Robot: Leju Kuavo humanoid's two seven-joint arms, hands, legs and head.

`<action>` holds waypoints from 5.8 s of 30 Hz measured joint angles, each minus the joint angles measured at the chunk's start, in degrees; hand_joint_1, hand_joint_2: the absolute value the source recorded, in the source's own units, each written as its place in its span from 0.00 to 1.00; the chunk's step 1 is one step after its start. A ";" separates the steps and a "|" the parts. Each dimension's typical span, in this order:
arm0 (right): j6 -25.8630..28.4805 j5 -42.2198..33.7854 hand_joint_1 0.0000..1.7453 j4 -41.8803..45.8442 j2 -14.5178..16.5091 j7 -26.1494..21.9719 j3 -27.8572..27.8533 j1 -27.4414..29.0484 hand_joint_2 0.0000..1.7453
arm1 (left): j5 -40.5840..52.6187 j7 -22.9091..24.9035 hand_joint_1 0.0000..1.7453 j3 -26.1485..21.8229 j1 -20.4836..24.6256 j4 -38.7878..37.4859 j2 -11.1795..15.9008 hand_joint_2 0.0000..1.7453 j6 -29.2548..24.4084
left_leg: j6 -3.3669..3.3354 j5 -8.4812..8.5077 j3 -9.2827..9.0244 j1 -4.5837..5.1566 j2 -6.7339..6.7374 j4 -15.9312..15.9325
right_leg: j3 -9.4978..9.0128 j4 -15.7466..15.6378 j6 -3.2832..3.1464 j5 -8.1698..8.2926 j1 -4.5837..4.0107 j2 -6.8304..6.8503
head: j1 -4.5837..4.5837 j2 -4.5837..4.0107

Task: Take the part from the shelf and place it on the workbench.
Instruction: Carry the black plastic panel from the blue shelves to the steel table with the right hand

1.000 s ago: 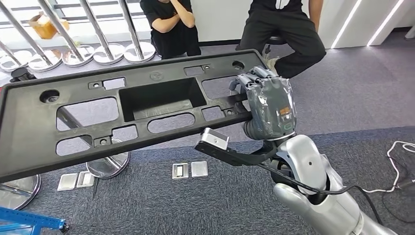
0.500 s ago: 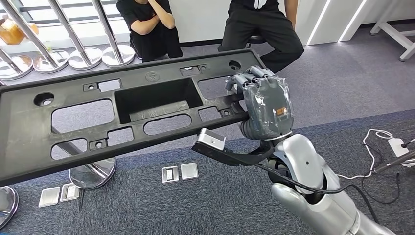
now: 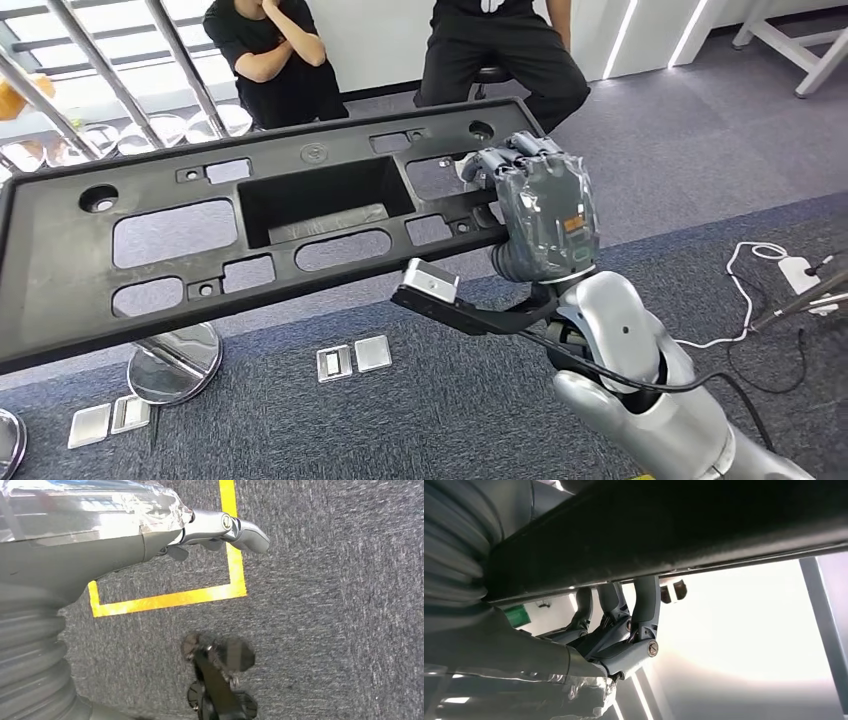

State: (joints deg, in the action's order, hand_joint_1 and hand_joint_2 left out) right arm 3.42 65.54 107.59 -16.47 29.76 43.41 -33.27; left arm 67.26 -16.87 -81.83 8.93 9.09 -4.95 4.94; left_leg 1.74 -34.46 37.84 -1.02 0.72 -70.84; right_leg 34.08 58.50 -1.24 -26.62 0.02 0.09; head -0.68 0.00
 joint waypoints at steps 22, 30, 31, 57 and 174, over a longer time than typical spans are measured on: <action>-0.92 -0.01 1.00 0.03 -0.10 1.43 -0.06 0.23 1.00 | 0.52 0.00 0.00 0.01 0.01 0.00 0.16 1.00 0.00 | -2.43 7.30 -4.38 0.38 0.30 12.00 | 0.16 1.41 2.44 -0.63 0.36 1.19 | -1.60 -0.01; -0.90 -0.55 1.00 0.19 -0.19 1.78 -0.20 0.21 1.00 | 0.63 0.00 0.00 0.02 0.07 0.00 0.17 1.00 0.01 | -0.30 0.76 -0.61 0.09 -0.06 1.42 | -0.53 -0.30 0.00 0.01 0.11 -0.93 | 0.01 0.00; -0.90 -0.56 1.00 0.19 -0.19 1.78 -0.20 0.27 1.00 | 0.63 0.00 0.00 0.02 0.02 0.00 0.18 1.00 0.01 | -0.25 -0.67 1.16 0.11 -0.16 -2.25 | -0.53 -0.29 -0.03 0.01 0.04 -1.31 | 0.36 0.00; -0.12 -1.90 1.00 0.31 -0.57 1.75 -0.31 0.65 1.00 | 0.98 -0.02 0.00 0.07 0.01 0.00 0.19 1.00 0.01 | -0.44 5.64 -6.31 0.18 4.31 12.11 | -0.11 -0.06 0.93 -0.05 0.18 1.68 | -1.52 0.00; -2.67 0.97 1.00 0.37 -0.68 2.93 -0.33 -0.08 1.00 | 1.28 0.04 0.00 0.19 0.27 0.02 0.78 1.00 0.02 | -2.49 7.04 -5.71 0.03 -0.56 13.21 | 5.50 10.69 2.95 -2.87 0.94 -0.30 | 0.31 0.00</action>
State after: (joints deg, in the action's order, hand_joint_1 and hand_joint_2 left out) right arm 0.74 66.51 107.95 -17.15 32.69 43.08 -33.36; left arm 68.54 -16.84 -81.65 9.19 9.11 -4.17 4.96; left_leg -0.76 -27.43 32.12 -0.99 0.16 -57.63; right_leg 39.58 69.19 1.71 -29.49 0.96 -0.20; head -0.37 0.00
